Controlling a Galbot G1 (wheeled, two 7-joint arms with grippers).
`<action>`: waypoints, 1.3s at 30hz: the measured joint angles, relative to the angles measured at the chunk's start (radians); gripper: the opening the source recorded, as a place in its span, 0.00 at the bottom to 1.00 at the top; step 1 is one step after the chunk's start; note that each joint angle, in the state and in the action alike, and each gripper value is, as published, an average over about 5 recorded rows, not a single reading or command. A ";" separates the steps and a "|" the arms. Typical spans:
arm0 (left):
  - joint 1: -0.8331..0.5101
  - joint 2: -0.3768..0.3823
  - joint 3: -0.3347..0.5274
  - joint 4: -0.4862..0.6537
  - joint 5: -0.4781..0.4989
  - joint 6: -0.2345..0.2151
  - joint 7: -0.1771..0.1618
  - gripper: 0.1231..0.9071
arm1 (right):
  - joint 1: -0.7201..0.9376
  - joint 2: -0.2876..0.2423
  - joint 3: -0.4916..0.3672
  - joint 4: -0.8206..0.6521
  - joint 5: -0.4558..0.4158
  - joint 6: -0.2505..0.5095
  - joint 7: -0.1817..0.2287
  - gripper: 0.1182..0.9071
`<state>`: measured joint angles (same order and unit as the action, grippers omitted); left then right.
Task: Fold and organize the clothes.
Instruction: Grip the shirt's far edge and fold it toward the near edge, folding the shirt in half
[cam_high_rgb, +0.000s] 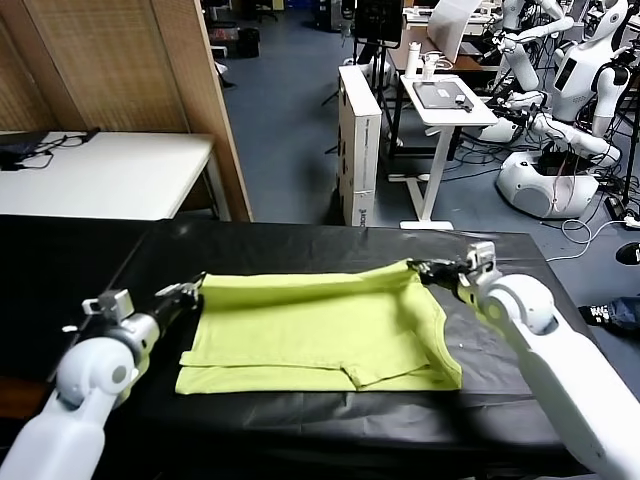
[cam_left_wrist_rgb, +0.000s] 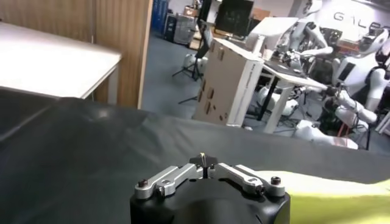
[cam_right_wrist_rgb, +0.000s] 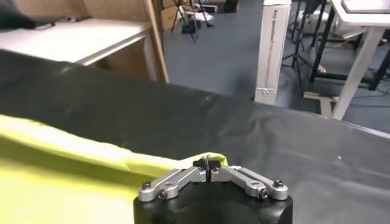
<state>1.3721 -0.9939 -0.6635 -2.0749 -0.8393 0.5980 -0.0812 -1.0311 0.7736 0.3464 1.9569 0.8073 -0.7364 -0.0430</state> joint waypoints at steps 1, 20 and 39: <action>0.017 -0.001 -0.004 -0.013 0.005 0.007 -0.001 0.03 | -0.022 -0.007 0.010 0.014 0.000 0.000 0.001 0.03; 0.173 -0.026 -0.019 -0.044 0.081 0.031 0.003 0.03 | -0.223 -0.027 0.059 0.099 -0.038 0.000 0.009 0.03; 0.225 -0.038 -0.061 -0.077 0.134 0.061 -0.014 0.65 | -0.276 -0.010 0.126 0.164 0.002 0.000 0.037 0.61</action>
<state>1.5971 -1.0316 -0.7247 -2.1520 -0.7054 0.6587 -0.0954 -1.3067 0.7638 0.4721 2.1207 0.8095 -0.7364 -0.0055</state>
